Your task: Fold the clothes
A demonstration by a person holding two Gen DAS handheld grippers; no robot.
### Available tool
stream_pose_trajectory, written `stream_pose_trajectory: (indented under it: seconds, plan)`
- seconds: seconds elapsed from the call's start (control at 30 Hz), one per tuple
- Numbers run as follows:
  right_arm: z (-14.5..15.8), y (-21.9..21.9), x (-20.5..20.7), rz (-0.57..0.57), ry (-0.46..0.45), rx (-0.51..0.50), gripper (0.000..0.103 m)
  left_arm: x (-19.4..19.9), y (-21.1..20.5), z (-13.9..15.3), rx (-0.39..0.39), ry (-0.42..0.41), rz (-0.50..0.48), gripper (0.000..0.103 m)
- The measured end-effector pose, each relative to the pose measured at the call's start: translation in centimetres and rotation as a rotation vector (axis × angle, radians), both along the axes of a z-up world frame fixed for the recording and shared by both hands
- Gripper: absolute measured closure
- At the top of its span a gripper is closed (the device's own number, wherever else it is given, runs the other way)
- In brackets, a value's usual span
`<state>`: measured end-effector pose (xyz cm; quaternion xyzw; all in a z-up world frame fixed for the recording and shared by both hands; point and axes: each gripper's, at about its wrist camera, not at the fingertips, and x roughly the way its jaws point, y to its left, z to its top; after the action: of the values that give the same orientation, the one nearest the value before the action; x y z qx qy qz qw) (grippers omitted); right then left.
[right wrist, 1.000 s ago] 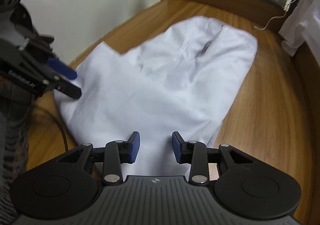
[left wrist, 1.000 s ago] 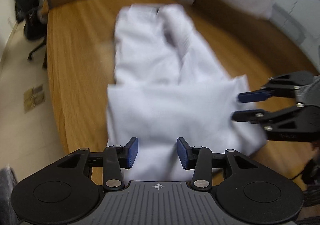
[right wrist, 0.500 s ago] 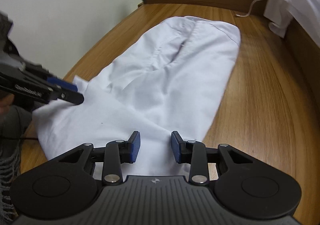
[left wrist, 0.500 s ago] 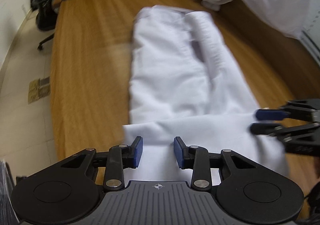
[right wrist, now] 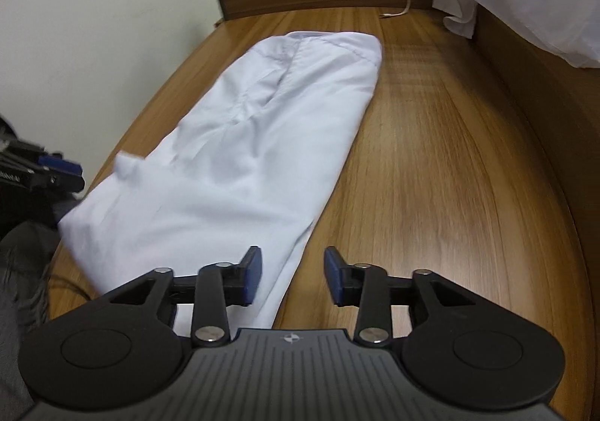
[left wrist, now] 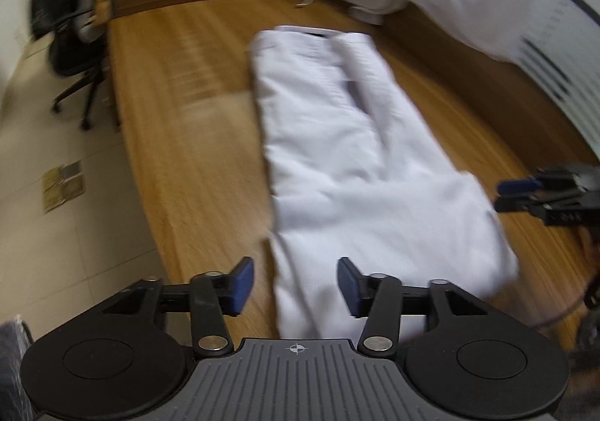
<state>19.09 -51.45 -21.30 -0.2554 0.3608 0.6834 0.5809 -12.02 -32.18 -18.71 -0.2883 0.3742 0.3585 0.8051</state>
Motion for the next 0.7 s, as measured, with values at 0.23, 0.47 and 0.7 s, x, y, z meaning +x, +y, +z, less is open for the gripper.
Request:
stream_pose_trajectory:
  seconds: [0.23, 0.47, 0.7]
  plan:
    - [-0.4, -4.3, -2.2, 0.106, 0.011, -0.028, 0.035, 0.8, -2.2, -2.5, -0.067, 0.093, -0.144, 0.035]
    - [-2.1, -4.7, -5.9, 0.199, -0.133, -0.060, 0.052, 1.7, -3.2, -4.4, -0.056, 0.116, -0.204, 0.052]
    - [-1.5, -4.3, -8.5, 0.073, -0.131, -0.105, 0.076, 0.2, -1.7, -4.4, -0.039, 0.076, -0.264, 0.060]
